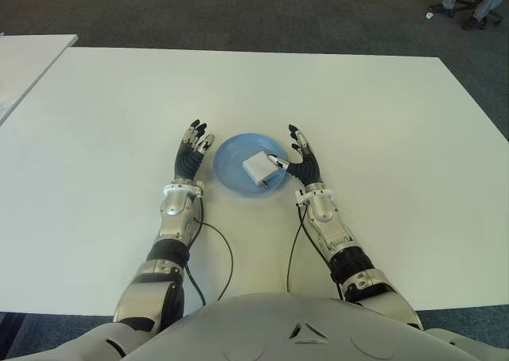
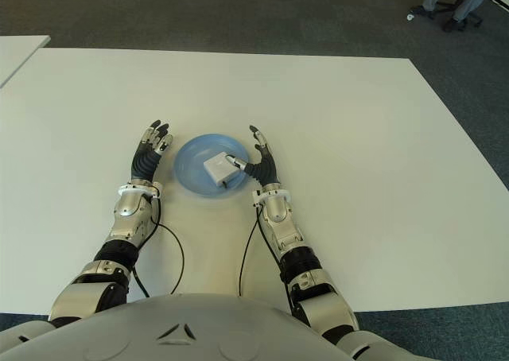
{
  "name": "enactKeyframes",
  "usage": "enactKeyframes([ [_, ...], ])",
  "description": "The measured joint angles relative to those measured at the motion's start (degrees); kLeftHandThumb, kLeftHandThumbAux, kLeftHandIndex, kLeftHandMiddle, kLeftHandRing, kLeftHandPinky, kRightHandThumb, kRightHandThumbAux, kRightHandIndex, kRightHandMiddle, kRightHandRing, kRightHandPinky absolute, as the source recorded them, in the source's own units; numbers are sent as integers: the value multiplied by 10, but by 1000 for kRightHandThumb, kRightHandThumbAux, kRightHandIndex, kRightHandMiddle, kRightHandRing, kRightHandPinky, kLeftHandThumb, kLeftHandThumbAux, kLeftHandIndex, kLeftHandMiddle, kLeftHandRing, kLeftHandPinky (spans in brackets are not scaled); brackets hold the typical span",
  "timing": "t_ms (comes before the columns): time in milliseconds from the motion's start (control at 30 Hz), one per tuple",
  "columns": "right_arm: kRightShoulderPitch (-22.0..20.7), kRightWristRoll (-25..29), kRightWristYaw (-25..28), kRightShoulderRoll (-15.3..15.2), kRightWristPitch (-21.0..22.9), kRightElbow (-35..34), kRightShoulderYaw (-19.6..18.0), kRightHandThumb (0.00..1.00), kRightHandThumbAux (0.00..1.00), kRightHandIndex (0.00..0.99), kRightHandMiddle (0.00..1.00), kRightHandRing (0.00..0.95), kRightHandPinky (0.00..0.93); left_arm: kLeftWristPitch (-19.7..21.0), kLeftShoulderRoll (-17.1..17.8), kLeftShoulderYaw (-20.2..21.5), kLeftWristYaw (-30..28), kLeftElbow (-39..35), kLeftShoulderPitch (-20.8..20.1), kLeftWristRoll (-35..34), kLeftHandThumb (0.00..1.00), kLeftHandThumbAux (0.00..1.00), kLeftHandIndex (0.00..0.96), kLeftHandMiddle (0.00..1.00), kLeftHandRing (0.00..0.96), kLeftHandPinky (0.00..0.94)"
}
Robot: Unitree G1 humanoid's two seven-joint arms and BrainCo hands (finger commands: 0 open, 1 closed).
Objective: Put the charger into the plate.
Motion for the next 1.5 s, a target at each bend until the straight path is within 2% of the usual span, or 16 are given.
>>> enactKeyframes([
  [200, -15, 34, 39, 11, -36, 37, -28, 2, 822, 0, 0, 0, 2, 2, 0, 0, 0, -3, 2, 0, 0, 558, 9, 135, 88, 18],
  [367, -26, 68, 86, 13, -44, 62, -52, 2, 828, 0, 3, 0, 16, 3, 0, 0, 0, -5, 3, 0, 0, 561, 16, 135, 90, 23],
  [500, -55, 103, 131, 9, -52, 110, -83, 0, 812, 9, 27, 1, 28, 3, 1, 0, 0, -5, 4, 0, 0, 564, 29, 131, 90, 43],
  [667, -84, 128, 163, 7, -56, 152, -116, 0, 806, 22, 44, 10, 37, 3, 1, 0, -1, -7, 5, 0, 0, 561, 34, 121, 88, 45],
  [933, -101, 140, 189, 12, -73, 184, -141, 0, 804, 30, 54, 19, 43, 4, 3, -1, -1, -14, 10, 3, 0, 555, 36, 118, 86, 46],
  [1500, -116, 140, 211, 15, -110, 221, -165, 0, 789, 48, 72, 35, 55, 4, 8, -14, -1, -46, 33, 6, 0, 549, 27, 121, 91, 58],
])
